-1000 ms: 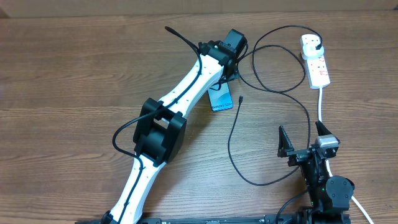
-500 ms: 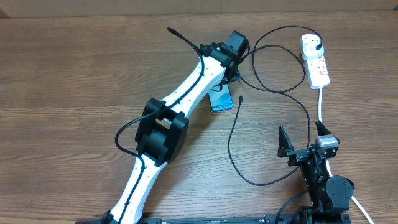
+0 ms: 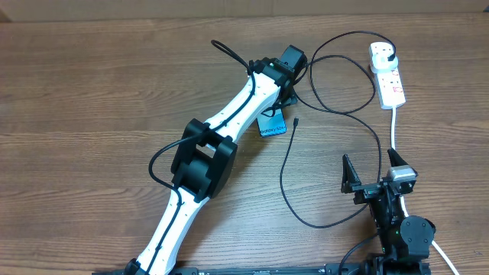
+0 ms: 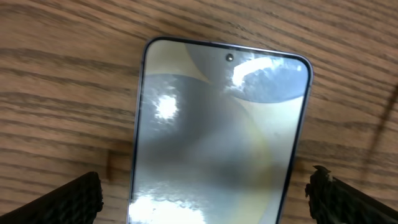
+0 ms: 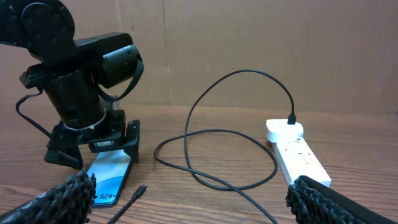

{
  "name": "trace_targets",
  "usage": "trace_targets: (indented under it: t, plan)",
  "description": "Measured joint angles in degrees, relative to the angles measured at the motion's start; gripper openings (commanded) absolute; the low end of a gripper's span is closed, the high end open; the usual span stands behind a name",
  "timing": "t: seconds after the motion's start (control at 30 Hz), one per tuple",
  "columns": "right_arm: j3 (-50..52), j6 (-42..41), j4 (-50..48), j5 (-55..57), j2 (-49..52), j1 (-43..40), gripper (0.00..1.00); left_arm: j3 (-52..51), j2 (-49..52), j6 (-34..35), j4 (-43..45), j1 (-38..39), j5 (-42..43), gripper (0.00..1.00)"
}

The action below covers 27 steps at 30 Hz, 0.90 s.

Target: Plug charger to phone and switch on socket

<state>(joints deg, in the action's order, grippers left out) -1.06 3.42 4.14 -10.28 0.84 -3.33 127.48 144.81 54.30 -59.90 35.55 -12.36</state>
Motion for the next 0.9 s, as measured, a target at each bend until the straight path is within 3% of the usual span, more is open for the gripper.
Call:
trace_targets:
  t: [0.27,0.3,0.33,0.37,0.6,0.9]
  plan:
    - [0.0,0.0,0.0,0.0,0.0,0.0,1.0,0.0,0.7,-0.2,-1.0,0.1,0.1,1.0]
    - [0.0,0.0,0.0,0.0,0.0,0.0,1.0,0.0,0.7,-0.2,-1.3,0.1,0.1,0.95]
    - [0.0,0.0,0.0,0.0,0.0,0.0,1.0,0.1,0.7,-0.2,-1.6,0.1,0.1,0.8]
    - [0.0,0.0,0.0,0.0,0.0,0.0,1.0,0.1,0.7,-0.2,-1.9,0.1,0.1,0.78]
    - [0.0,0.0,0.0,0.0,0.0,0.0,1.0,0.4,0.7,-1.3,-3.7,0.1,0.2,0.91]
    - [0.0,0.0,0.0,0.0,0.0,0.0,1.0,1.0,0.7,-1.8,-6.9,-0.5,1.6,0.94]
